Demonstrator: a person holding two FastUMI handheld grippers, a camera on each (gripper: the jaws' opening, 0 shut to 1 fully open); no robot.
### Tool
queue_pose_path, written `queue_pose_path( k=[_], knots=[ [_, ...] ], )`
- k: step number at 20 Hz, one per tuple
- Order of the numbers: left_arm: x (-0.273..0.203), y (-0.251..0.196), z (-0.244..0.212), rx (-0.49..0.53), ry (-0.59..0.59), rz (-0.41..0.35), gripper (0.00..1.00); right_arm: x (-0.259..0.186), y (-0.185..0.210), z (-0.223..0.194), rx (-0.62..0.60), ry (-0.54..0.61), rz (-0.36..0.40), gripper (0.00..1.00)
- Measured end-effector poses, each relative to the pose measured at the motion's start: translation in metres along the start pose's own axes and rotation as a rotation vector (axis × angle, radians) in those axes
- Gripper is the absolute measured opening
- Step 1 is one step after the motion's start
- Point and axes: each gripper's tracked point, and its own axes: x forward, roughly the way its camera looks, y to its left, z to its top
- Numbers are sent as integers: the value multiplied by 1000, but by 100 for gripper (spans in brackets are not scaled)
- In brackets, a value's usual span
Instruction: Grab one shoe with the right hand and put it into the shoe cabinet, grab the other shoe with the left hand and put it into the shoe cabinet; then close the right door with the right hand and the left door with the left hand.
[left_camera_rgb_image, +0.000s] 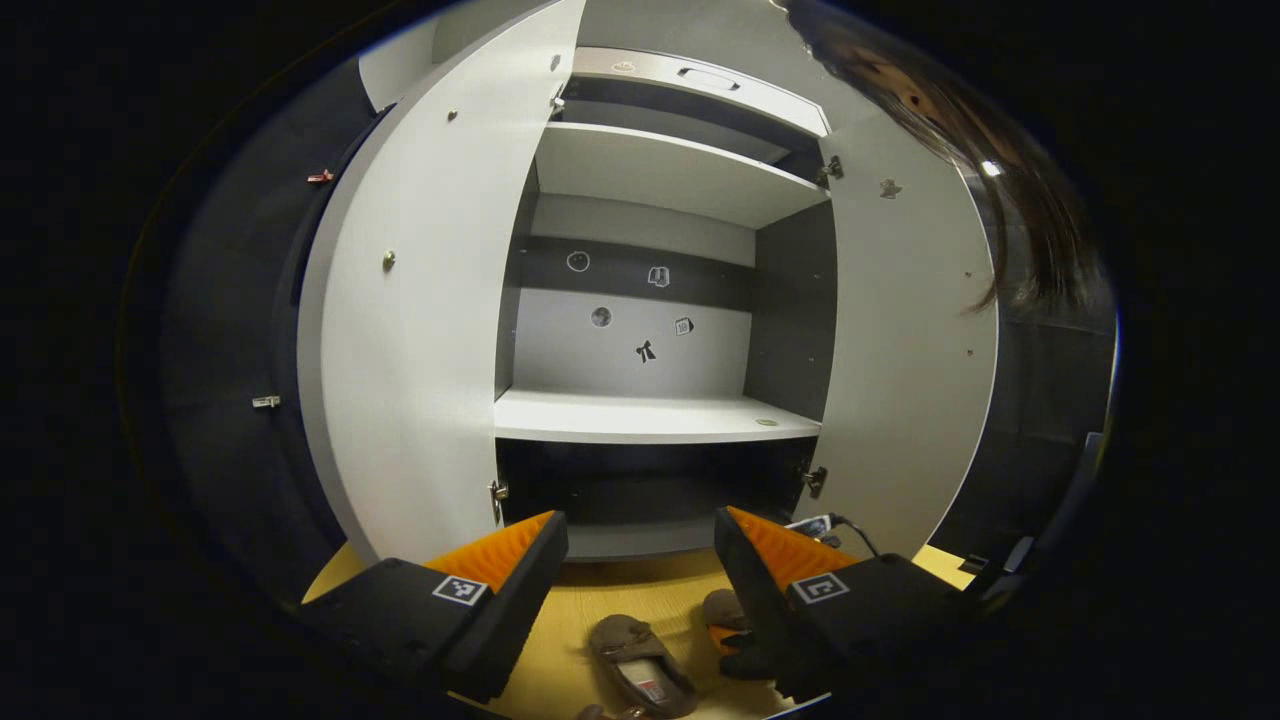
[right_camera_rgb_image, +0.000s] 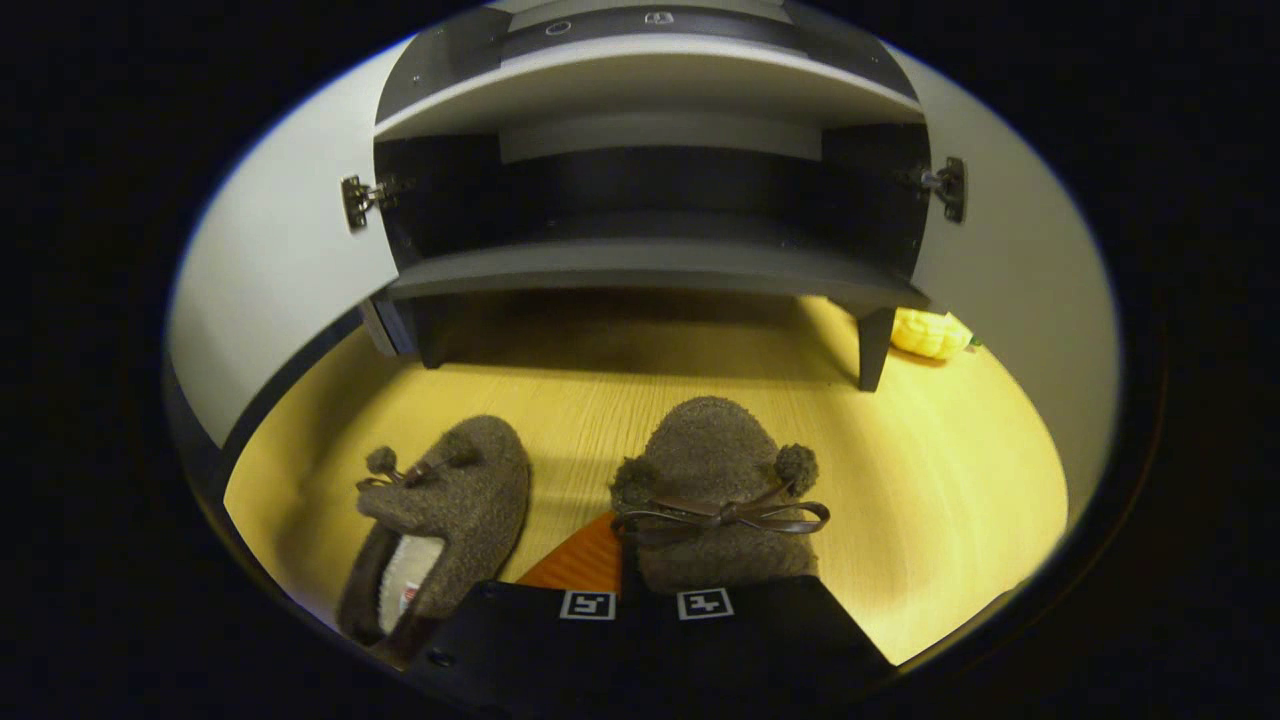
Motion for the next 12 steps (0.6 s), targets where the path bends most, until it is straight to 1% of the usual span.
queue_pose_path(
  k=[4, 8, 10, 11, 12],
  knots=[
    [-12, -11, 22, 7, -34, -16, 94, -51, 6, 83, 17, -144, 36, 7],
    [-25, -24, 39, -16, -59, -37, 94, -90, 2, 169, 26, -295, 37, 7],
    [-30, -30, 48, -23, -70, -38, 94, -99, -1, 207, 24, -342, 30, 7],
    [-33, -33, 53, -25, -73, -39, 94, -104, -1, 228, 28, -366, 28, 12],
    [-37, -37, 58, -26, -79, -41, 94, -109, -2, 254, 34, -391, 27, 7]
  ],
)
